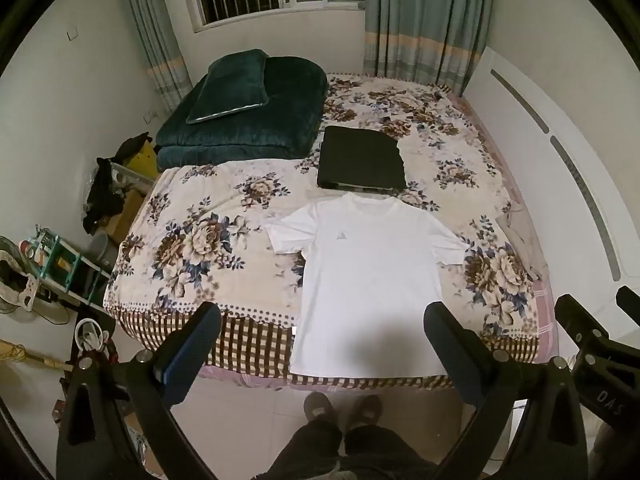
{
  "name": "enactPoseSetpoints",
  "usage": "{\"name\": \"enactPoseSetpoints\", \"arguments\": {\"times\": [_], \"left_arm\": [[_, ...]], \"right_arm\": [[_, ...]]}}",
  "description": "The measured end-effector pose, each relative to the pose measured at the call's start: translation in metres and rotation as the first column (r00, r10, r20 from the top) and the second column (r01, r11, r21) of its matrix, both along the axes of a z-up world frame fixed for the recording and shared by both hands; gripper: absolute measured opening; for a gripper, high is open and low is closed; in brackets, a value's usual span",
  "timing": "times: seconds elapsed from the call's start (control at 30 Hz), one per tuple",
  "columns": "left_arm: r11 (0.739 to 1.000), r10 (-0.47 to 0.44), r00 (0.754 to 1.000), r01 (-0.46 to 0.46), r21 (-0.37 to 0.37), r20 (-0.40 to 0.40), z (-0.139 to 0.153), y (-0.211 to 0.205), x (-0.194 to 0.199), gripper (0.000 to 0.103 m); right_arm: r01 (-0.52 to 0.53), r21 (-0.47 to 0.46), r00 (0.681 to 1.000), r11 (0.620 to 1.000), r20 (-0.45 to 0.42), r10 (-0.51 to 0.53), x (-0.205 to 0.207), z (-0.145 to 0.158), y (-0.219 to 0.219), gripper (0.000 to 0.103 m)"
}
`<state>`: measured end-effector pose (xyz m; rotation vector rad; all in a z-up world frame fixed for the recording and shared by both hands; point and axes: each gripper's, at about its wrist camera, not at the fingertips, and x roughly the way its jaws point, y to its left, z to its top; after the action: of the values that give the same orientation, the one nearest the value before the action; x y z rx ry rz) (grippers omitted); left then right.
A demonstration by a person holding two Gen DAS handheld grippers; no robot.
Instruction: Fold small clothes
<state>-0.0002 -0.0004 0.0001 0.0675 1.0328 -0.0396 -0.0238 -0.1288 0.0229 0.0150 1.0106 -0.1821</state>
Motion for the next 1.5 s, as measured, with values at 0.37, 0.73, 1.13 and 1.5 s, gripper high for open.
{"name": "enactPoseSetpoints", "arguments": {"times": [0.37,0.73,1.13,1.5], "left_arm": [[1.0,0.004,1.0,-0.004,-0.002,0.012,0.008,-0.001,0.002,0.103],[1.0,0.003,1.0,-0.003,-0.006,0.023,0.013,-0.002,0.0,0.103],[1.0,0.006,1.0,-0.006,-0.012,0.027,0.019,-0.003,0.001,0.103],[1.0,0.007,1.0,-0.007,-0.018,0.03,0.022,-0.004,0.001,0.103]], "right_arm": [[0.001,0.0,1.0,1.0,0.011,-0.001,-0.003,0.003,-0.006,0.103],[-0.002,-0.001,1.0,1.0,0.02,0.002,0.003,0.013,-0.007,0.103],[-0.006,-0.009,1.0,1.0,0.026,0.006,0.009,0.028,-0.011,0.103],[-0.008,-0.014,1.0,1.0,0.029,0.008,0.007,0.03,-0.012,0.103]]}}
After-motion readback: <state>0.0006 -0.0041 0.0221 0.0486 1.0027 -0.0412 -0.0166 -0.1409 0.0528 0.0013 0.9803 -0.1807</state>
